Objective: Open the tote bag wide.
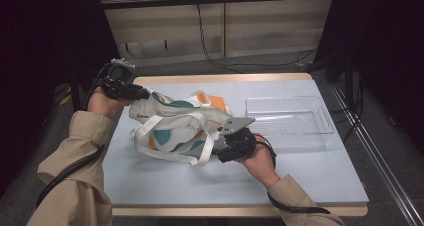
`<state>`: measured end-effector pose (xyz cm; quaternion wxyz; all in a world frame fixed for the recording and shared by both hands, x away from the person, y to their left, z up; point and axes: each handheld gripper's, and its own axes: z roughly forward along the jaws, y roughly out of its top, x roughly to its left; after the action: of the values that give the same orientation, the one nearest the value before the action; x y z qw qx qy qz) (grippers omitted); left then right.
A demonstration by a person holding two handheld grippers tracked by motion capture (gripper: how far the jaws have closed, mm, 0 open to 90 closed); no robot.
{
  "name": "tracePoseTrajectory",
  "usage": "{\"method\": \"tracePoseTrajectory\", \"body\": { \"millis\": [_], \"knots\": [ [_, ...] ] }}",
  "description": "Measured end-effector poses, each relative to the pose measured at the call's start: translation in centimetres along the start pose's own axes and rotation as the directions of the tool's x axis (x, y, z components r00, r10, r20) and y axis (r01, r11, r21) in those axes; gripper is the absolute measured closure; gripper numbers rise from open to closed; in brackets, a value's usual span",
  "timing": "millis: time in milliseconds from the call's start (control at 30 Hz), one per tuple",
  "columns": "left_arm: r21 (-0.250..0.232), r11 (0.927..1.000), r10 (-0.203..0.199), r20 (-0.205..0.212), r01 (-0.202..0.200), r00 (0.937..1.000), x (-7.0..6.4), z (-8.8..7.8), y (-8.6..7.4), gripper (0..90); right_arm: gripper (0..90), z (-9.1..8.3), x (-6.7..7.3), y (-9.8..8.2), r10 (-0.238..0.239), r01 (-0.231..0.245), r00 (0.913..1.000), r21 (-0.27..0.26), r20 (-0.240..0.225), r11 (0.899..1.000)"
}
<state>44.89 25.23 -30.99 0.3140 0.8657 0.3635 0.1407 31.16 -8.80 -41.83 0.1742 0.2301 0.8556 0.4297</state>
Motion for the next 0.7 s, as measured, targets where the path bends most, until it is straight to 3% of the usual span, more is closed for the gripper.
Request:
{"method": "tracePoseTrajectory", "body": {
  "millis": [33, 67, 100, 133, 233, 267, 333, 367, 400, 500, 600, 700],
  "knots": [
    [0.004, 1.0000, -0.009, 0.011, 0.009, 0.9999, 0.0, 0.2, 0.0, 64.1, 21.8, -0.1, -0.1, 0.0, 0.008, -0.008, 0.9997, 0.008, 0.021, 1.000],
    [-0.003, 0.9996, -0.028, 0.018, 0.028, 0.9994, -0.1, 0.4, 0.0, 64.1, 21.8, -0.1, -0.1, 0.0, 0.008, -0.008, 0.9997, 0.008, 0.021, 1.000],
    [-0.005, 0.9991, -0.041, 0.033, 0.042, 0.9986, -0.2, 0.5, 0.0, 71.8, 21.9, 0.0, -0.3, 0.0, 0.005, -0.005, 1.0000, 0.007, 0.004, 1.000],
    [-0.005, 0.9991, -0.042, 0.033, 0.042, 0.9986, -0.3, 0.6, 0.1, 71.8, 21.9, 0.0, -0.3, 0.0, 0.005, -0.005, 1.0000, 0.007, 0.004, 1.000],
    [0.012, 0.9989, -0.047, 0.025, 0.046, 0.9986, -0.5, 0.9, 0.3, 83.0, 23.9, 0.7, -0.2, 0.2, -0.006, 0.007, 1.0000, 0.020, -0.007, 1.000],
    [0.009, 0.9977, -0.067, 0.029, 0.067, 0.9973, -0.6, 1.1, 0.3, 85.9, 25.7, 0.9, -0.2, 0.3, -0.010, 0.010, 0.9999, 0.015, -0.007, 1.000],
    [0.020, 0.9959, -0.088, 0.037, 0.088, 0.9954, -0.5, 1.2, 0.3, 87.3, 38.9, 1.6, -0.3, 0.7, -0.002, 0.002, 1.0000, 0.025, 0.001, 1.000],
    [0.026, 0.9957, -0.089, 0.036, 0.088, 0.9954, -0.4, 1.2, 0.4, 87.3, 38.9, 1.6, -0.3, 0.7, -0.002, 0.002, 1.0000, 0.025, 0.001, 1.000],
    [0.030, 0.9952, -0.094, 0.031, 0.093, 0.9950, -0.3, 1.2, 0.4, 87.4, 45.0, 1.9, -0.3, 0.8, 0.017, -0.016, 0.9998, 0.026, -0.006, 1.000],
    [0.032, 0.9928, -0.116, 0.024, 0.115, 0.9930, 0.0, 1.2, 0.4, 87.7, 69.9, 2.3, -0.3, 0.7, 0.025, -0.023, 0.9989, 0.035, -0.039, 0.999],
    [0.027, 0.9888, -0.147, 0.016, 0.147, 0.9890, 0.3, 1.3, 0.4, 87.7, 82.0, 2.3, -0.3, 0.4, 0.013, -0.011, 0.9990, 0.041, -0.044, 0.999],
    [0.017, 0.9846, -0.174, 0.004, 0.174, 0.9847, 0.6, 1.6, 0.2, 87.6, 83.5, 1.9, -0.6, 0.1, 0.014, -0.011, 0.9977, 0.053, -0.066, 0.999]
  ]
}}
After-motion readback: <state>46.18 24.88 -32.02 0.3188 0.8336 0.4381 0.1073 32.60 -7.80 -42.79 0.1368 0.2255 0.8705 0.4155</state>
